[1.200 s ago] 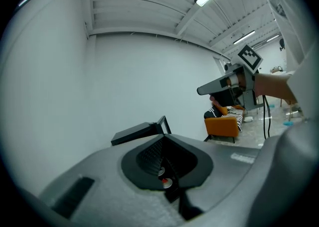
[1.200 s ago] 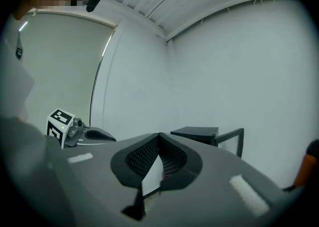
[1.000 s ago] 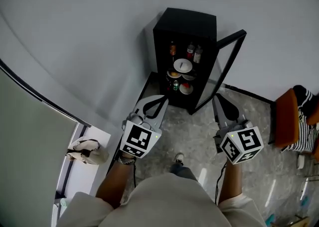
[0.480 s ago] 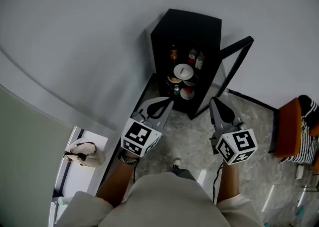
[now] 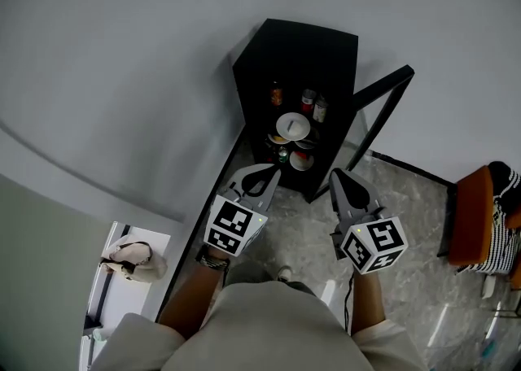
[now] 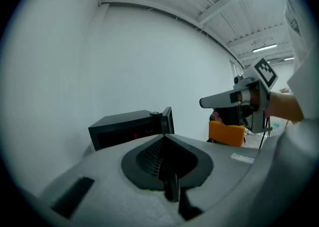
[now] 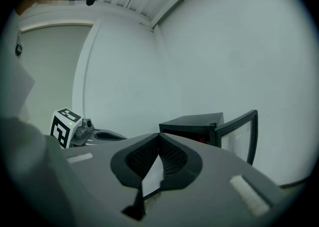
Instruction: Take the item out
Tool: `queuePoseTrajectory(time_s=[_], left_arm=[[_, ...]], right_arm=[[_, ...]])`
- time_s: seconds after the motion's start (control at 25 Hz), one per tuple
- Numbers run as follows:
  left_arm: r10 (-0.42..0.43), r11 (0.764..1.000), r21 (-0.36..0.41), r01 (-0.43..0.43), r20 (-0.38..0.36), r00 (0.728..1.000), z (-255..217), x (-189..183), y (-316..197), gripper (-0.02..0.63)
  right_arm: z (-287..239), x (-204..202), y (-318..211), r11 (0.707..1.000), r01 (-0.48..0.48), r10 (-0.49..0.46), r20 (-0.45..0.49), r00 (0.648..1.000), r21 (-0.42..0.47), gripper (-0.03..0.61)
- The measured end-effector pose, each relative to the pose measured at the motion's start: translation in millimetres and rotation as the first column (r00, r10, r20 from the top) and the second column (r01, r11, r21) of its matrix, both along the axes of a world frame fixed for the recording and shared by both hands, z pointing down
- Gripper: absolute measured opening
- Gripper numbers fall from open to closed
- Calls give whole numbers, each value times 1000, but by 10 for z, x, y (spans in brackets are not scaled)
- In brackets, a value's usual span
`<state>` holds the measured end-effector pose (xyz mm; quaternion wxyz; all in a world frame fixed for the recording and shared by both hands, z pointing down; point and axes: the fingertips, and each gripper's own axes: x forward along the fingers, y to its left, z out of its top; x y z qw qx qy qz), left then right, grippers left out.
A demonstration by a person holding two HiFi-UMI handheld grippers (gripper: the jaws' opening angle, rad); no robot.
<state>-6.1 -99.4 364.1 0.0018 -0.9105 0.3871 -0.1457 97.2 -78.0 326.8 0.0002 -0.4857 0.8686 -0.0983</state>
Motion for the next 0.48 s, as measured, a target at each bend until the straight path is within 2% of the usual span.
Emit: queuePoseTrajectory(time_s=[0.2,0.32,0.48], left_arm=[[-30,999,-19,31,46,998,186,-77,-377,5],[-45,998,-28,49,117,992,489,-169,-689,6],[-45,993,-104,55,99,994,766,-237,-1148,24]], right_arm=[[118,-11,-288,999,-14,14,-12,1000,-34,6],[230,-45,-520,998,-33,31,-29,999,-49,6],[356,-83,-906,995,-76,72,-56,996,-61,6]])
